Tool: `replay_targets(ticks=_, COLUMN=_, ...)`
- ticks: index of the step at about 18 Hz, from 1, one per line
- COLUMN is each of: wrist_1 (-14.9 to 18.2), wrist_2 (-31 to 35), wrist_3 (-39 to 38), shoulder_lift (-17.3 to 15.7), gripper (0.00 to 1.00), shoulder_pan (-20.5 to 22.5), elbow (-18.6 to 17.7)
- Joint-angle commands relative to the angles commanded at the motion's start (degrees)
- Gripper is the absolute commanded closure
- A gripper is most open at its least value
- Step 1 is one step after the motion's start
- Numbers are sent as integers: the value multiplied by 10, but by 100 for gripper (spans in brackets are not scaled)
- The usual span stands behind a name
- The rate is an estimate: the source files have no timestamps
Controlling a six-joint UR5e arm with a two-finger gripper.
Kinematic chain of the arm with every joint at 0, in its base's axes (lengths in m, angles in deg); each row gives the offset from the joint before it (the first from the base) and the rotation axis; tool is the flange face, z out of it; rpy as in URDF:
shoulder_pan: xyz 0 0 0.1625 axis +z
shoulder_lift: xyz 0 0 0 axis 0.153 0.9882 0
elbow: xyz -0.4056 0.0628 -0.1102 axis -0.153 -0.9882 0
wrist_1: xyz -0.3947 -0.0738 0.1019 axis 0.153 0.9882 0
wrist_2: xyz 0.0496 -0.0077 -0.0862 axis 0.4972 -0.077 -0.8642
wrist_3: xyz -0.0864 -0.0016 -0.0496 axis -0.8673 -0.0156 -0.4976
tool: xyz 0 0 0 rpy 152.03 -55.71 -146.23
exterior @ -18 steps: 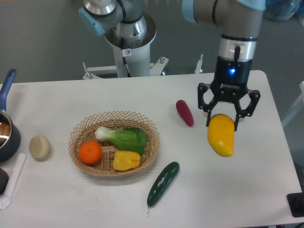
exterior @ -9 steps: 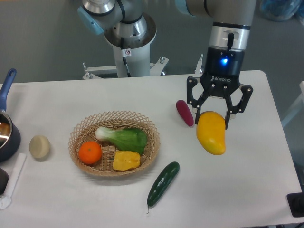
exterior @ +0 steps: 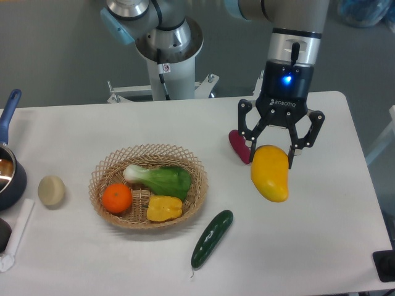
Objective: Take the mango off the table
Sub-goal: 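Lift the grasped mango up off the table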
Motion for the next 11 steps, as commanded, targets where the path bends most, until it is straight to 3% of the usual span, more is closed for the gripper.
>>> replay_targets(ticks=11, wrist_1=0, wrist_2=0, wrist_3=1, shoulder_lift=0, gripper=62, shoulder_pan=8, elbow=3)
